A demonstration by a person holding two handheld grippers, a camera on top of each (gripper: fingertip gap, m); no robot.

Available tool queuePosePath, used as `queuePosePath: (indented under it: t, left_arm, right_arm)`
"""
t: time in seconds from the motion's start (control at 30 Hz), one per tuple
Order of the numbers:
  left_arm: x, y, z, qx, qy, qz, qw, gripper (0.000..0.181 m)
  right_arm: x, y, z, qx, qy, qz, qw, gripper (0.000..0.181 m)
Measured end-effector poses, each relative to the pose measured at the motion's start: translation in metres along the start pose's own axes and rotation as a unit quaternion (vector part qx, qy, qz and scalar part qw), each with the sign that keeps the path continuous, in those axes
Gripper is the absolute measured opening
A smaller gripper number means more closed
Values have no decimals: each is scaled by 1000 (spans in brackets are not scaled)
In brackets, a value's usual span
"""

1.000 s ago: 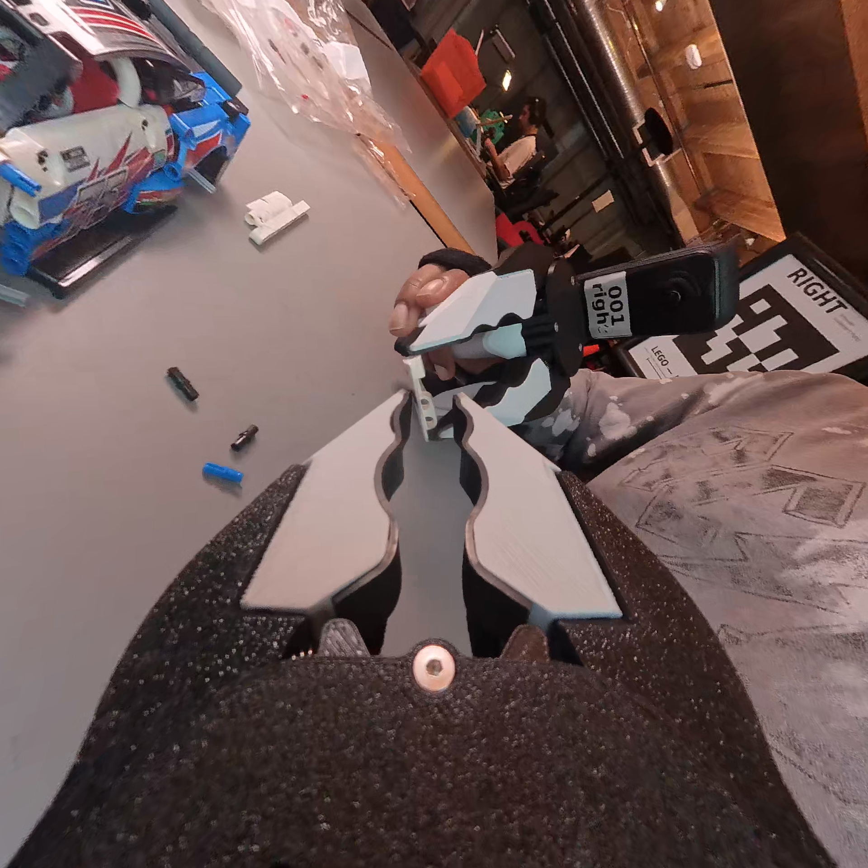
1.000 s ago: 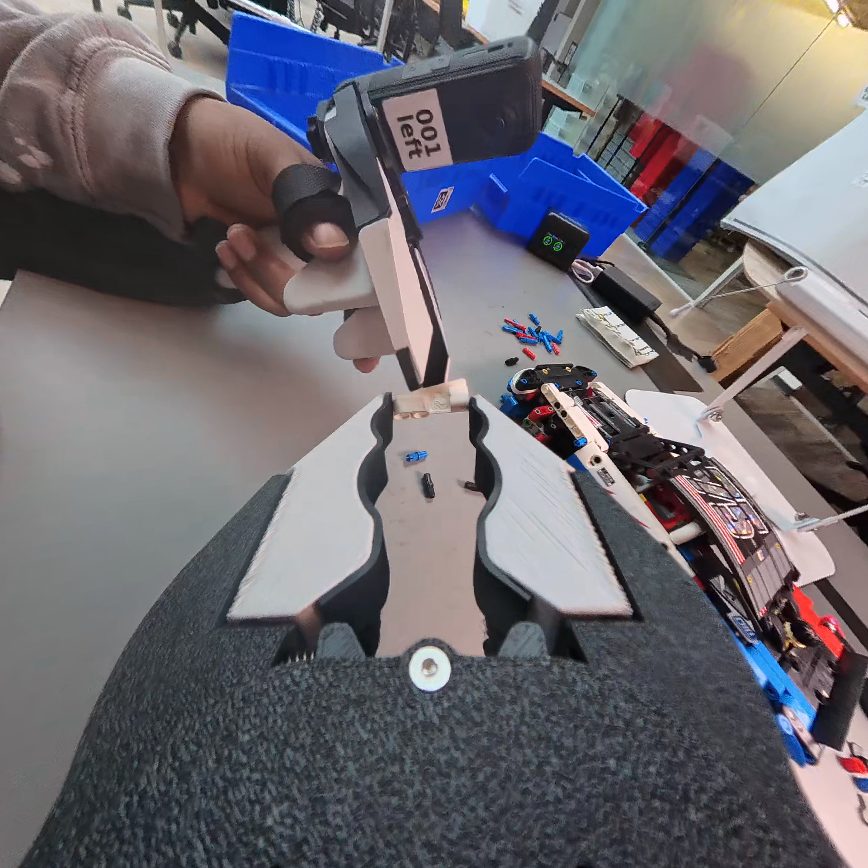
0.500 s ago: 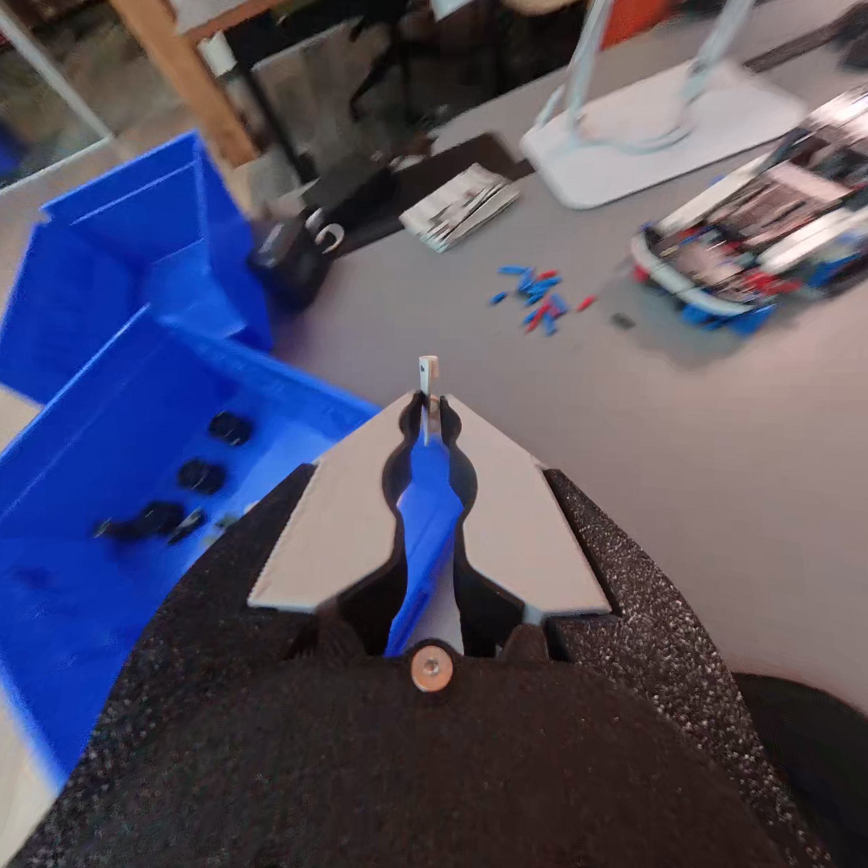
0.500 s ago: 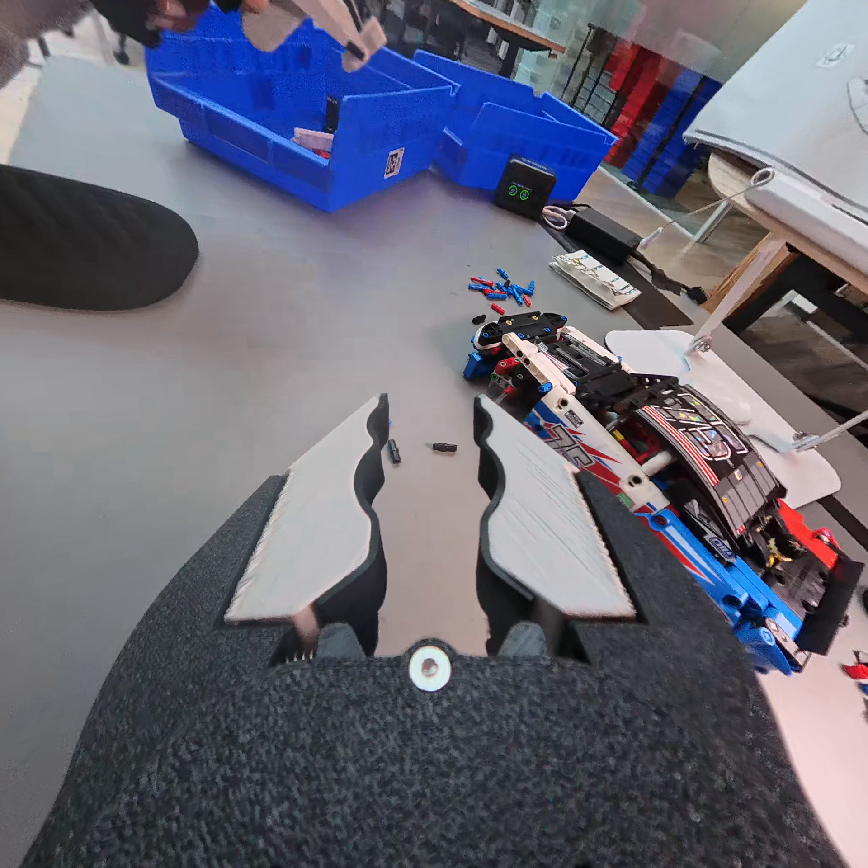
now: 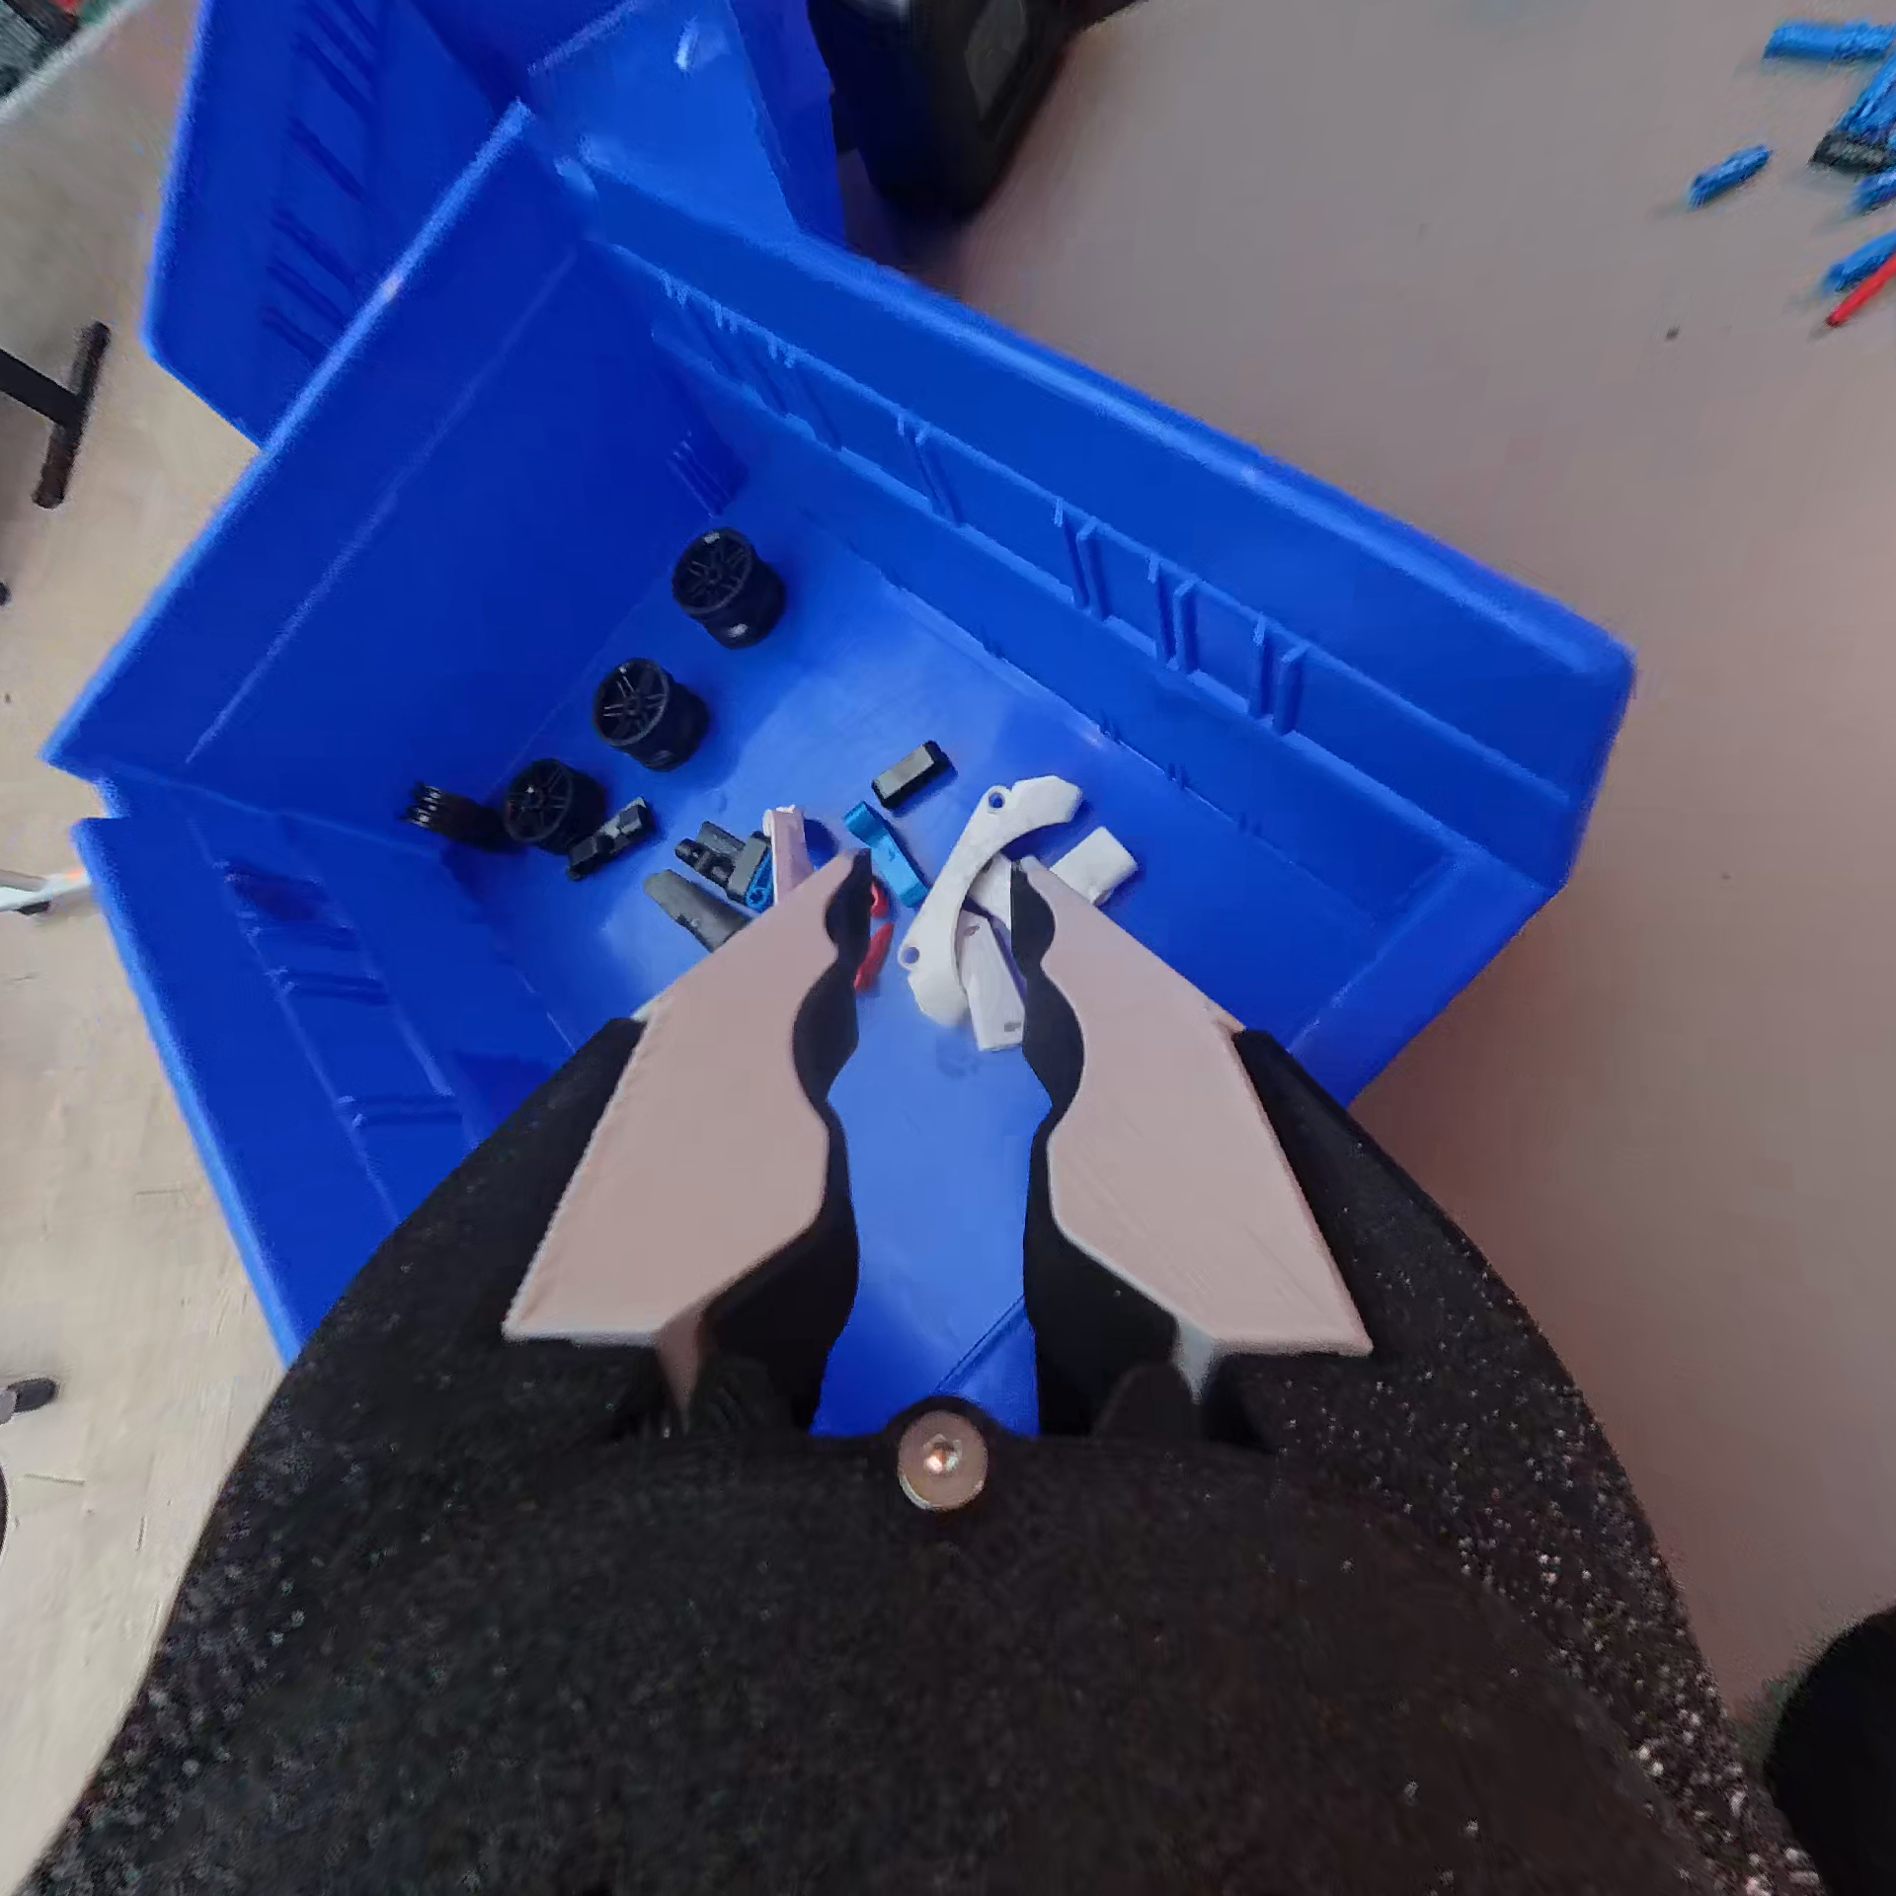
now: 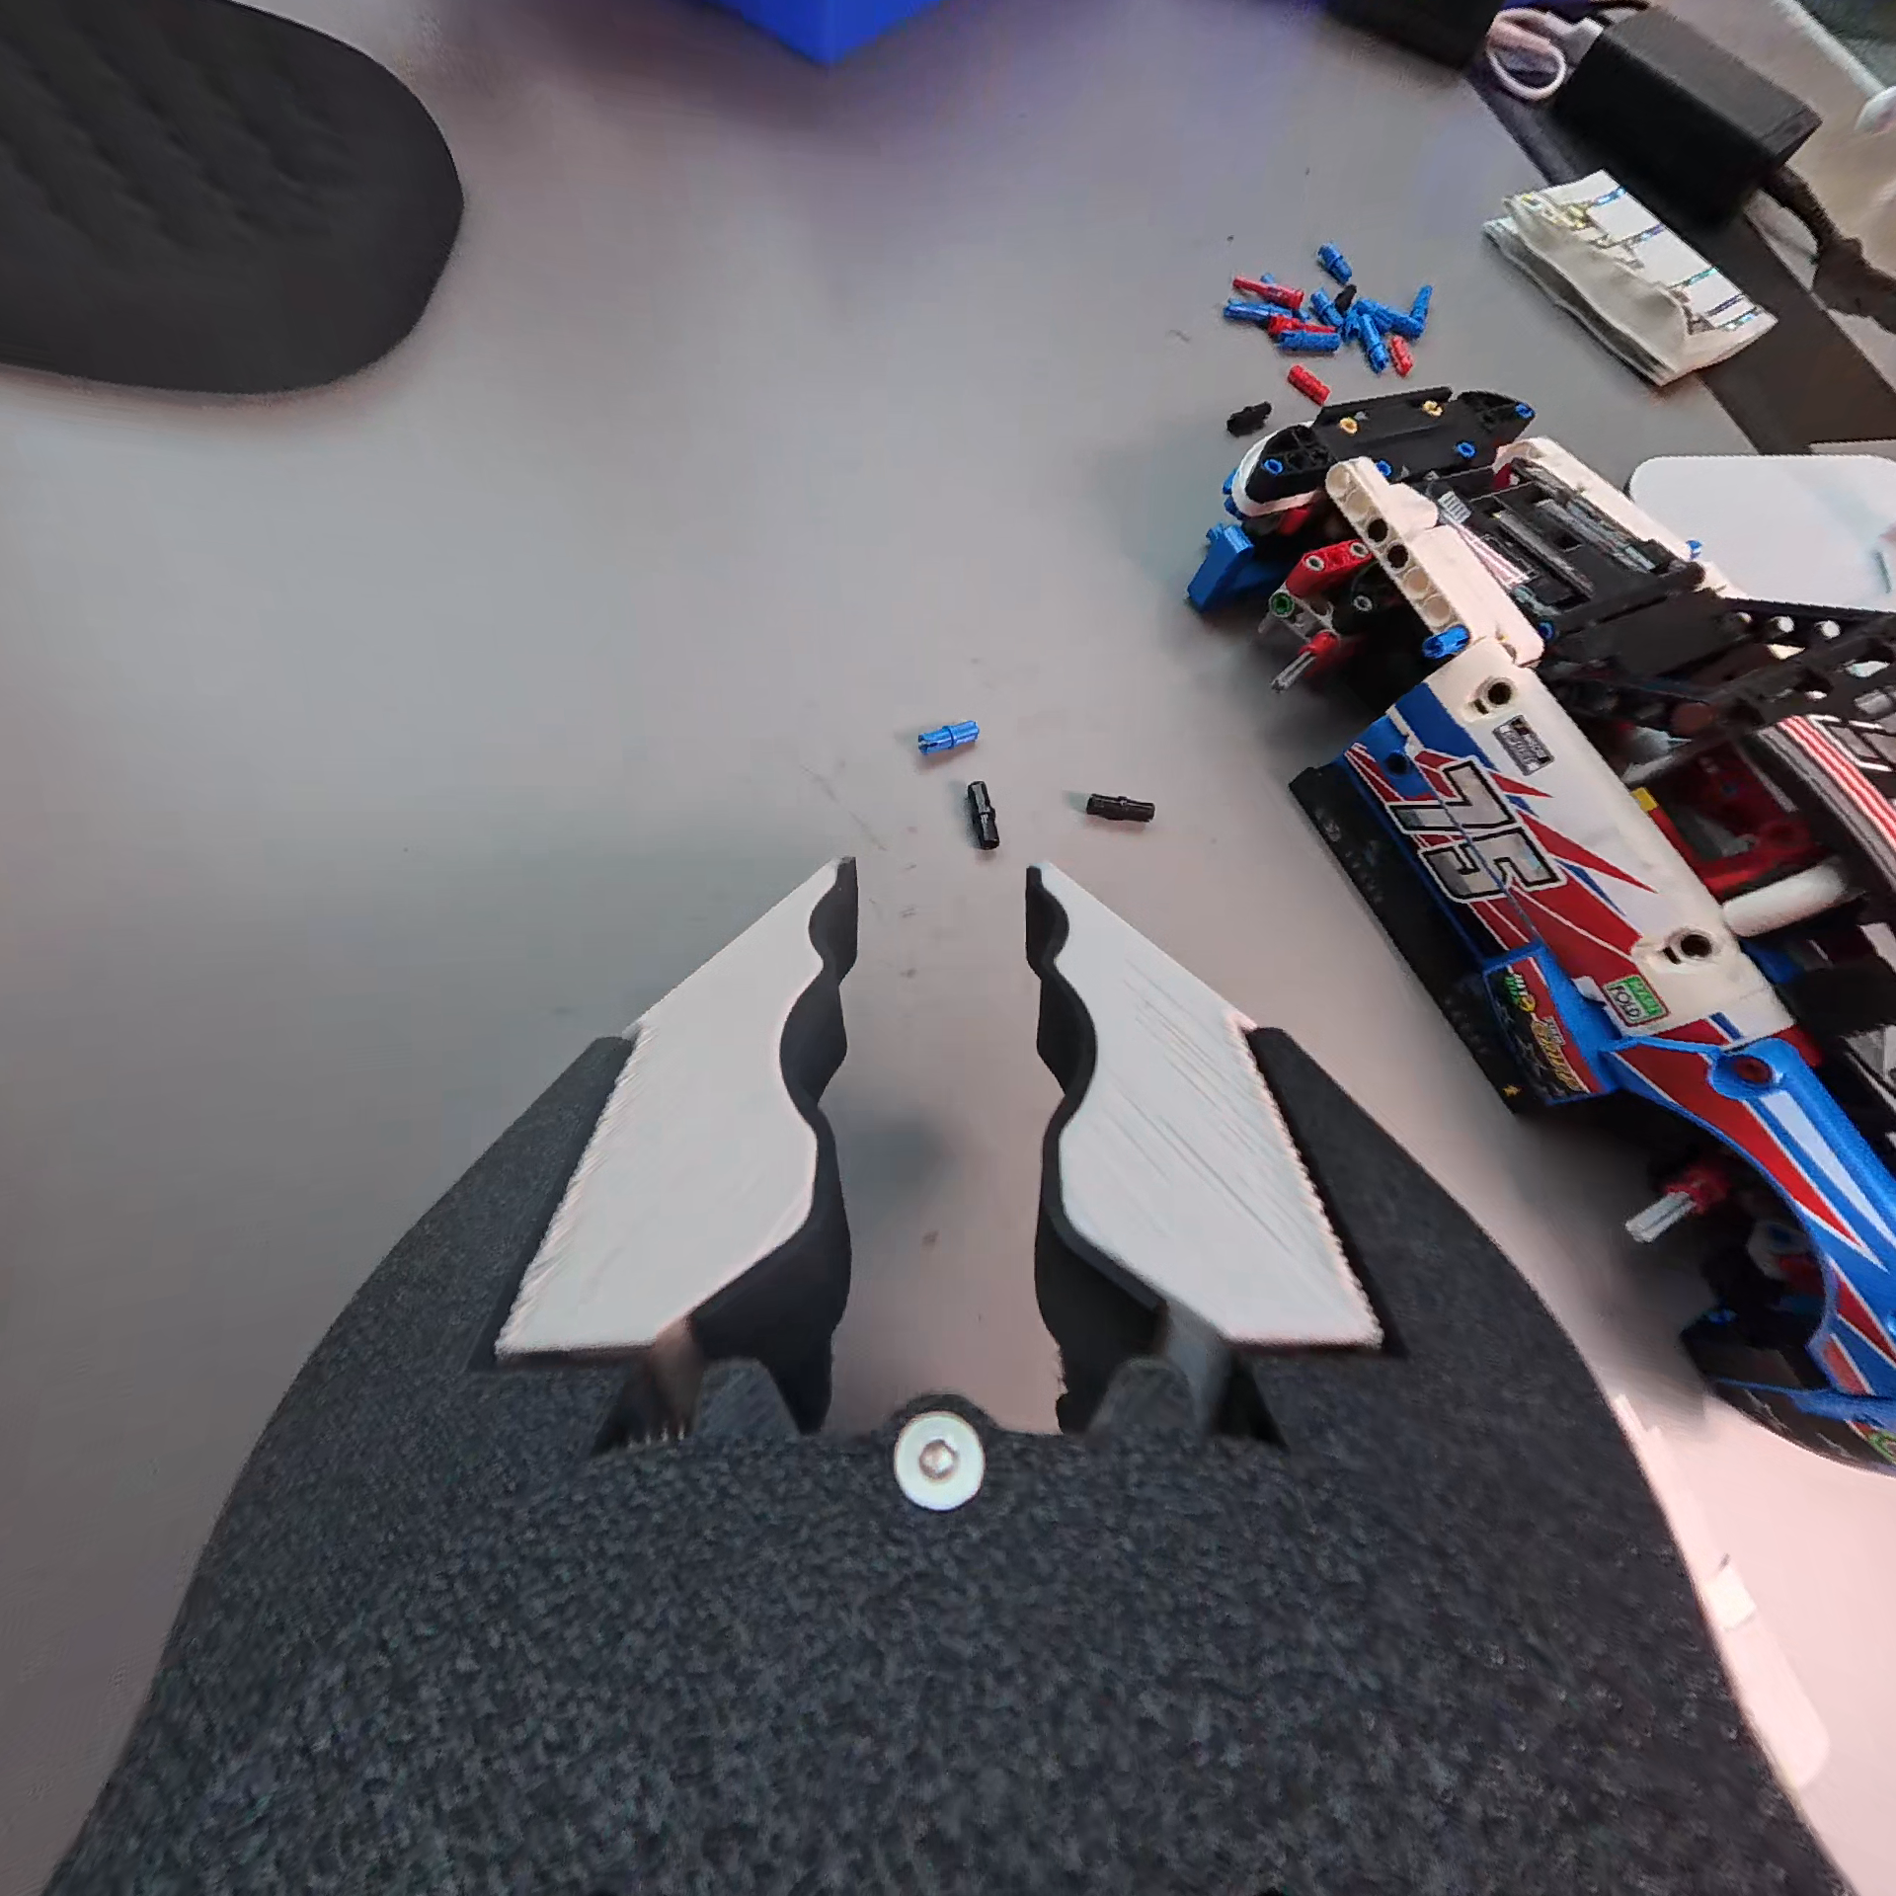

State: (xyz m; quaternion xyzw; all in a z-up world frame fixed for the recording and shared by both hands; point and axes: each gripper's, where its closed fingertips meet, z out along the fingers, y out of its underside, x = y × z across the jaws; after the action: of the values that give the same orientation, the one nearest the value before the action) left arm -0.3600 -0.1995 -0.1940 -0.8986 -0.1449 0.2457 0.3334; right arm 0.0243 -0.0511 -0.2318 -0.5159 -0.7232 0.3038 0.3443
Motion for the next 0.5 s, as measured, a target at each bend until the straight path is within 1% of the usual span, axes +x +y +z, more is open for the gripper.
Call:
queuePosePath:
  t: [0.03,0.07,0.1,0.17,0.23,0.27,0.33,0.4,0.47,0.5]
  left_arm:
    - [3,-9,-9,22,0,-3,1000,26]
    - [13,-23,-20,55,17,-3,998,26]
    - [32,-38,-33,92,52,5,994,26]
    - [84,-65,-59,155,151,30,976,26]
    - [149,-80,-82,186,279,48,941,28]
    - [182,-82,-92,190,343,65,918,29]
    - [237,-75,-100,178,430,111,878,32]
    - [281,-63,-99,158,479,155,849,34]
    - [314,-47,-91,126,504,193,832,36]
    - [326,-40,-84,106,507,212,829,36]
  right_arm:
    - [1,1,1,-4,2,2,1000,30]
    - [3,2,2,-8,5,4,1000,29]
    - [4,3,3,-12,6,5,1000,27]
    - [8,4,9,-22,8,5,1000,26]
    - [9,2,16,-30,0,3,1000,25]
    - [9,2,20,-36,-8,3,999,23]
    - [8,3,28,-53,-20,2,998,20]
    - [7,6,33,-72,-28,-3,997,20]
    - [7,6,35,-76,-30,-2,997,19]
    - [7,6,35,-77,-31,2,997,19]
